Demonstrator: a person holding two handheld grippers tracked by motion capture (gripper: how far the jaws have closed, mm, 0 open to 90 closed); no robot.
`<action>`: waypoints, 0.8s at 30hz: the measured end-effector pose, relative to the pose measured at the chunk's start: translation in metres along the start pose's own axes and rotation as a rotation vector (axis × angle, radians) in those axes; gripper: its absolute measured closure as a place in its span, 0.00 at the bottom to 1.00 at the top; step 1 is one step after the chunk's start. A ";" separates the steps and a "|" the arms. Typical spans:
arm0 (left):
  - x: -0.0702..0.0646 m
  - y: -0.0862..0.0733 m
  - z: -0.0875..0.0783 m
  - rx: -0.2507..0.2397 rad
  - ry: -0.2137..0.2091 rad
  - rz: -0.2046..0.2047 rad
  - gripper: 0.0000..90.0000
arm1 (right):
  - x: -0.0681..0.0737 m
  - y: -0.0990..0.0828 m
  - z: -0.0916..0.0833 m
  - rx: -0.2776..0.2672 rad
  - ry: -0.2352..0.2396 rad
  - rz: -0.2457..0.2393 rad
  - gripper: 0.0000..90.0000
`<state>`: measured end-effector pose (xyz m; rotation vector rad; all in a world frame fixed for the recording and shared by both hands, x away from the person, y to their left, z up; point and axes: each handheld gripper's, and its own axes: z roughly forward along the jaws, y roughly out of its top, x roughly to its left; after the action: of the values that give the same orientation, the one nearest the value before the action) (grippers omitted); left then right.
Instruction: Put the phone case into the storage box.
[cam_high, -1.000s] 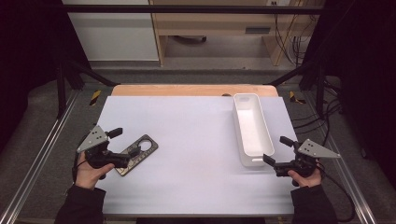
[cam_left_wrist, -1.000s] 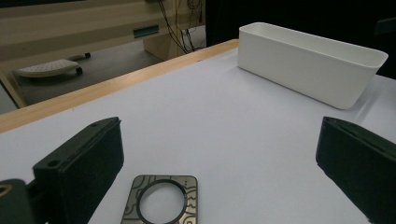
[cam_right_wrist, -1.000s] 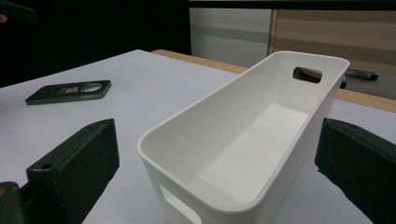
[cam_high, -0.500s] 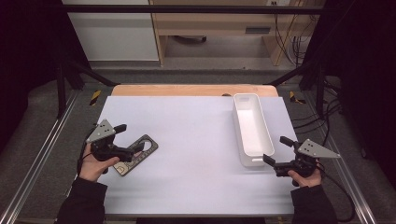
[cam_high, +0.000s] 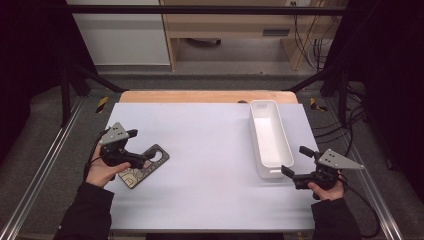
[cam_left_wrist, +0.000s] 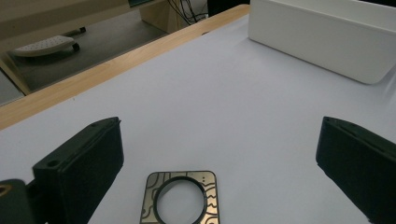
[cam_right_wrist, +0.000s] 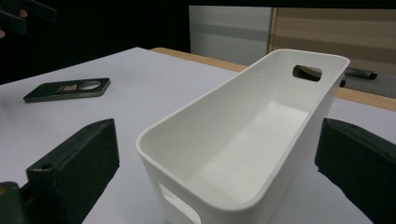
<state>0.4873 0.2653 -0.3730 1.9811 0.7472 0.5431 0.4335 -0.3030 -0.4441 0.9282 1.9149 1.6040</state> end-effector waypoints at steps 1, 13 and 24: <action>0.000 0.001 0.001 0.006 0.001 0.003 0.00 | 0.000 0.000 0.000 -0.001 0.000 0.001 0.00; 0.002 0.010 0.008 0.057 -0.002 0.029 0.00 | -0.001 0.000 0.000 -0.002 -0.001 0.006 0.00; 0.008 0.012 0.018 0.131 0.003 0.042 0.00 | -0.001 -0.001 0.000 0.000 -0.001 0.005 0.00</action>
<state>0.5078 0.2555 -0.3702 2.1216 0.7608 0.5340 0.4339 -0.3040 -0.4447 0.9342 1.9131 1.6063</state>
